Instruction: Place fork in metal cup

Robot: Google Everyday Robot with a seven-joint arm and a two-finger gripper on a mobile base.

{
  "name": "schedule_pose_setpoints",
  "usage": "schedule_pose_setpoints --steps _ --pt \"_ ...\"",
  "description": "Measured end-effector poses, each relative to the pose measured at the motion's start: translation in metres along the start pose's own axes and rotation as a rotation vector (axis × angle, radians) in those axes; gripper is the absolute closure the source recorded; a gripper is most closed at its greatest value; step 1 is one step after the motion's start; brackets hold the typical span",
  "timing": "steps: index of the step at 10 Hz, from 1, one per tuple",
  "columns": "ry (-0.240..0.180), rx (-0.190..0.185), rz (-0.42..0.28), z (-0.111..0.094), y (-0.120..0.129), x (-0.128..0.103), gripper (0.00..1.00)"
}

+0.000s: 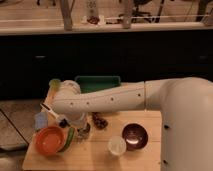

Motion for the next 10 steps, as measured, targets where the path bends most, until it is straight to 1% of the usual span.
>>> schedule_pose_setpoints --steps 3,10 --pt "-0.017 -0.016 -0.006 0.000 -0.002 0.004 1.00" --pt "-0.024 -0.038 0.005 -0.002 0.008 0.014 1.00"
